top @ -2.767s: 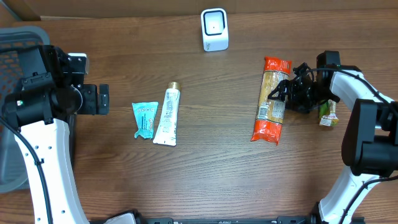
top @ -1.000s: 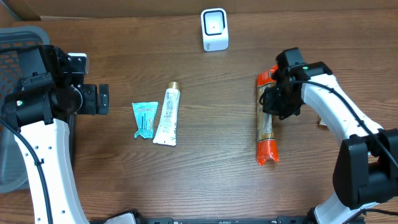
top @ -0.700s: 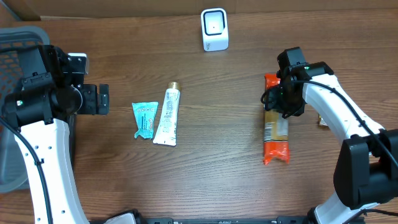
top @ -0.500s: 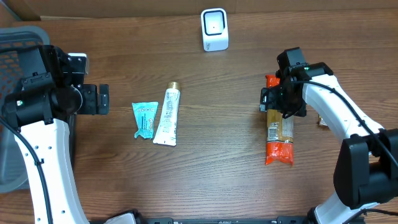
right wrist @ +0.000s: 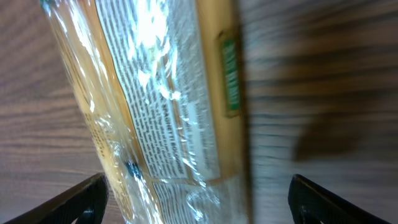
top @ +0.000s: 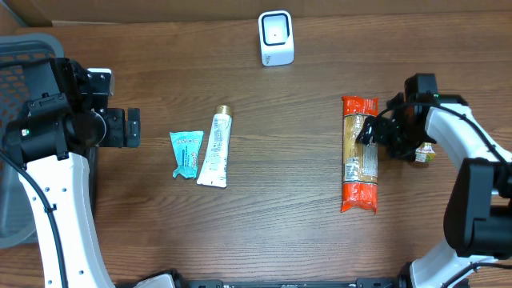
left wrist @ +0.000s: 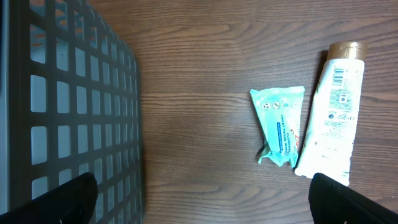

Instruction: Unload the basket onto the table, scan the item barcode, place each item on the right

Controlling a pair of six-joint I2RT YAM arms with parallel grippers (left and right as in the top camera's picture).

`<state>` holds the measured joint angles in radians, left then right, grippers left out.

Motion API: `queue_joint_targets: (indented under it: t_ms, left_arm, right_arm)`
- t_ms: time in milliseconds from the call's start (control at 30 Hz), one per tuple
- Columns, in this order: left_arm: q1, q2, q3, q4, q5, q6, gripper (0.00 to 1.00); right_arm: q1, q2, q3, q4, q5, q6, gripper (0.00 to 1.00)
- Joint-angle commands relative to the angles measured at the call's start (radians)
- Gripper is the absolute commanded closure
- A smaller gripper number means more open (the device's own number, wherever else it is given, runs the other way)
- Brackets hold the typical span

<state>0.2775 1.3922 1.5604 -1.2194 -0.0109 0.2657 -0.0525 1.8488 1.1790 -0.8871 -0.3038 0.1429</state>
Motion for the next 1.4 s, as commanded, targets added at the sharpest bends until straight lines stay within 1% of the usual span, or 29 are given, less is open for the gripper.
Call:
queue_joint_targets:
  t_ms: [0, 233, 367, 433, 567, 633, 700, 733, 867, 900, 933, 1000, 1067, 1233, 1367]
  left_arm:
    - [0.004, -0.006, 0.005, 0.000, 0.008, 0.015, 0.00]
    - [0.004, -0.006, 0.005, 0.000, 0.008, 0.015, 0.00]
    - [0.003, -0.006, 0.005, 0.000, 0.008, 0.015, 0.00]
    - [0.004, -0.006, 0.005, 0.000, 0.008, 0.015, 0.00]
    - [0.003, -0.006, 0.005, 0.000, 0.008, 0.015, 0.00]
    - [0.003, -0.006, 0.005, 0.000, 0.008, 0.015, 0.00]
    - [0.004, -0.006, 0.005, 0.000, 0.008, 0.015, 0.00]
    - [0.004, -0.006, 0.005, 0.000, 0.008, 0.015, 0.01]
    - [0.003, -0.006, 0.005, 0.000, 0.008, 0.015, 0.00]
    - [0.003, -0.006, 0.005, 0.000, 0.008, 0.015, 0.00]
    - [0.004, -0.006, 0.005, 0.000, 0.008, 0.015, 0.00]
    - [0.004, -0.006, 0.005, 0.000, 0.008, 0.015, 0.00]
    - [0.003, -0.006, 0.005, 0.000, 0.008, 0.015, 0.00]
    - [0.004, -0.006, 0.005, 0.000, 0.008, 0.015, 0.00]
    - [0.004, -0.006, 0.005, 0.000, 0.008, 0.015, 0.00]
  right_arm:
    - [-0.001, 0.025, -0.044, 0.048, -0.119, -0.043, 0.07]
    - [-0.001, 0.072, -0.112, 0.150, -0.172, -0.043, 0.07]
    - [-0.001, 0.141, -0.154, 0.249, -0.239, -0.039, 0.11]
    - [-0.001, 0.179, -0.159, 0.267, -0.243, -0.031, 0.18]
    - [-0.001, 0.243, -0.159, 0.294, -0.244, -0.014, 0.43]
    - [0.001, 0.264, -0.159, 0.314, -0.252, -0.013, 0.52]
    - [0.007, 0.271, -0.159, 0.327, -0.259, -0.013, 0.54]
    - [0.012, 0.276, -0.159, 0.334, -0.259, -0.013, 0.53]
    - [0.034, 0.291, -0.159, 0.339, -0.258, -0.048, 0.37]
    - [0.039, 0.290, -0.158, 0.331, -0.258, -0.069, 0.35]
    - [0.041, 0.289, -0.154, 0.321, -0.260, -0.074, 0.35]
    - [0.042, 0.280, -0.124, 0.275, -0.265, -0.114, 0.43]
    - [0.042, 0.256, -0.082, 0.212, -0.244, -0.164, 0.42]
    - [0.078, 0.130, 0.023, 0.047, -0.084, -0.265, 0.34]
    - [0.154, 0.058, 0.044, 0.006, -0.005, -0.286, 0.22]
